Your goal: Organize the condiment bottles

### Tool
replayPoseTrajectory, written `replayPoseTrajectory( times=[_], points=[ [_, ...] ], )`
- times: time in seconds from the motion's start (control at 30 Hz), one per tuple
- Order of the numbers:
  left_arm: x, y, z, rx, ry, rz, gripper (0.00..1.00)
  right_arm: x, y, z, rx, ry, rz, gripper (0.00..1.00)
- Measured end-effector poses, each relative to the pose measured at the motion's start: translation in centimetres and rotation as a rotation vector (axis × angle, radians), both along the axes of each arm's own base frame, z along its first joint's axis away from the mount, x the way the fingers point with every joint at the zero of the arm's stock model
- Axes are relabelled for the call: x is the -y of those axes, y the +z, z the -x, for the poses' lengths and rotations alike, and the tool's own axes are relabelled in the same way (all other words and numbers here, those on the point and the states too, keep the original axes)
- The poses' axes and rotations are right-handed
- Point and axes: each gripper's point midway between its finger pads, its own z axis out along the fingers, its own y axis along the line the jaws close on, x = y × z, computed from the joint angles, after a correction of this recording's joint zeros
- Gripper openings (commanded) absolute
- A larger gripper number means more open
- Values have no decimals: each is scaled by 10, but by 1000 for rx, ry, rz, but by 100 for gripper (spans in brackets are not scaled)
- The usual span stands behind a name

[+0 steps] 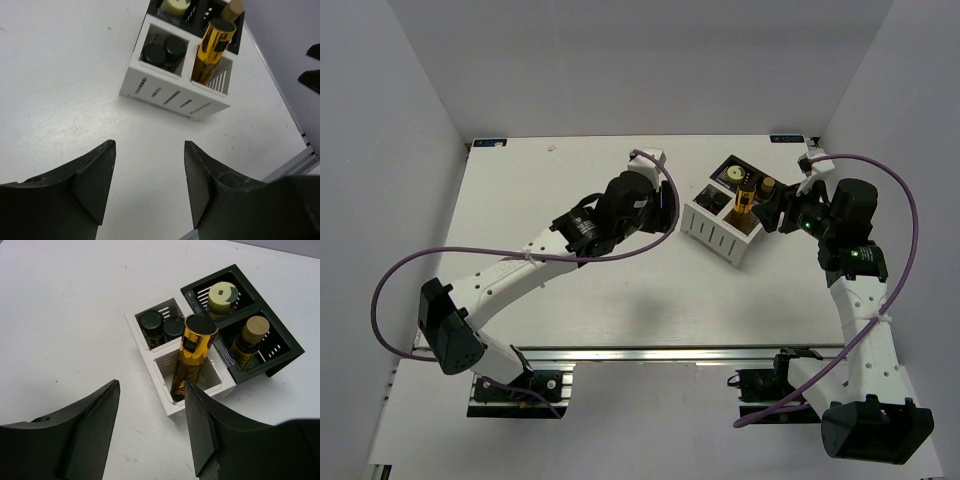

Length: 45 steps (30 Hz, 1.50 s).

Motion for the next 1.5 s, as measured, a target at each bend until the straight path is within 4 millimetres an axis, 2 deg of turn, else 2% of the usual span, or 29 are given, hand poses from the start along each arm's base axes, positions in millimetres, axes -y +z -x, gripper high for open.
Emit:
replayPoseTrajectory(
  times=[0.1, 0.2, 0.23, 0.33, 0.43, 0.7, 1.13, 1.4, 1.5],
  points=[
    [-4, -19, 2, -35, 13, -21, 67, 0, 0, 0, 1, 5, 2, 56],
    [-6, -28, 4, -55, 22, -32, 67, -1, -1, 0, 3, 14, 7, 47],
    [-6, -29, 4, -57, 25, -31, 67, -2, -2, -1, 1, 18, 7, 43],
    [-9, -29, 6, -61, 31, -25, 68, -3, -4, -4, -3, 29, 9, 19],
    [-13, -29, 9, -65, 38, -13, 70, -2, -10, -11, -12, 34, 14, 8],
    [-34, -34, 26, -88, 68, 17, 80, 1, -32, -41, -67, 38, 30, 3],
    [-55, -42, 40, -119, 119, 45, 82, 3, -36, -93, -58, 56, 58, 1],
    [-59, -44, 41, -124, 134, 47, 82, -3, -65, -102, -123, 85, 72, 1],
    [-60, -45, 41, -126, 138, 46, 82, -5, -66, -103, -121, 95, 81, 1]
  ],
)
